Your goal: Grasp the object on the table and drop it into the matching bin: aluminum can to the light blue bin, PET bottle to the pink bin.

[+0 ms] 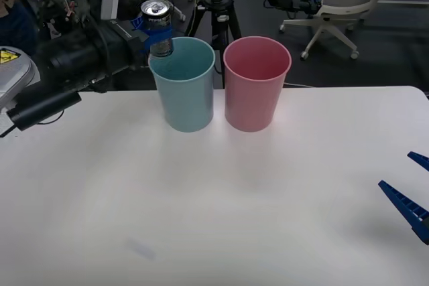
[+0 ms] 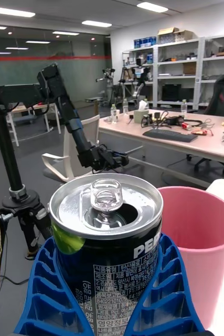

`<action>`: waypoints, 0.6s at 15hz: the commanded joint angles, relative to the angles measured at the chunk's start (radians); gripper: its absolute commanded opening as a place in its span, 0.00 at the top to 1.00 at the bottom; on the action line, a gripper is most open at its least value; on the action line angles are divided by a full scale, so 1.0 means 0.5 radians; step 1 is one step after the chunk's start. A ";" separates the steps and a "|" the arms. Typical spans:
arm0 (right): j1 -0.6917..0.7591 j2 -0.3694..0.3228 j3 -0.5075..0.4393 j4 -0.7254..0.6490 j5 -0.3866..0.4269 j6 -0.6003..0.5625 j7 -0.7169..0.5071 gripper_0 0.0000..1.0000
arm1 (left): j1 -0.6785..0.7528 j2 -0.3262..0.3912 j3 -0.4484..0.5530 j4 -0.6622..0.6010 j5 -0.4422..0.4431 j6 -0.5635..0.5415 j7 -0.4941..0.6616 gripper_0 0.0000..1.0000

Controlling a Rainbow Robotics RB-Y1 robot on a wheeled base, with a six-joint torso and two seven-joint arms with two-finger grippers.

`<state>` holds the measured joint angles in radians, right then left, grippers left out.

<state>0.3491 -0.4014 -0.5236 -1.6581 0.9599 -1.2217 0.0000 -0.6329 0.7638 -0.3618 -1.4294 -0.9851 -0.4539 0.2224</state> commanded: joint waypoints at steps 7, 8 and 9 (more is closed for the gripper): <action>0.000 0.000 0.000 0.000 0.000 0.000 0.000 0.00 | -0.290 -0.365 -0.001 0.527 -0.199 0.000 -0.021 1.00; 0.000 0.000 0.000 0.000 0.000 0.000 0.000 0.00 | -0.290 -0.368 -0.001 0.527 -0.205 -0.003 -0.018 1.00; 0.000 0.000 0.000 0.000 0.000 0.000 0.000 0.00 | -0.290 -0.371 -0.001 0.524 -0.205 -0.003 -0.018 1.00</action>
<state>0.3491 -0.4014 -0.5236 -1.6581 0.9599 -1.2217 0.0000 -0.7777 0.5796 -0.3622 -1.1663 -1.0870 -0.4550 0.2130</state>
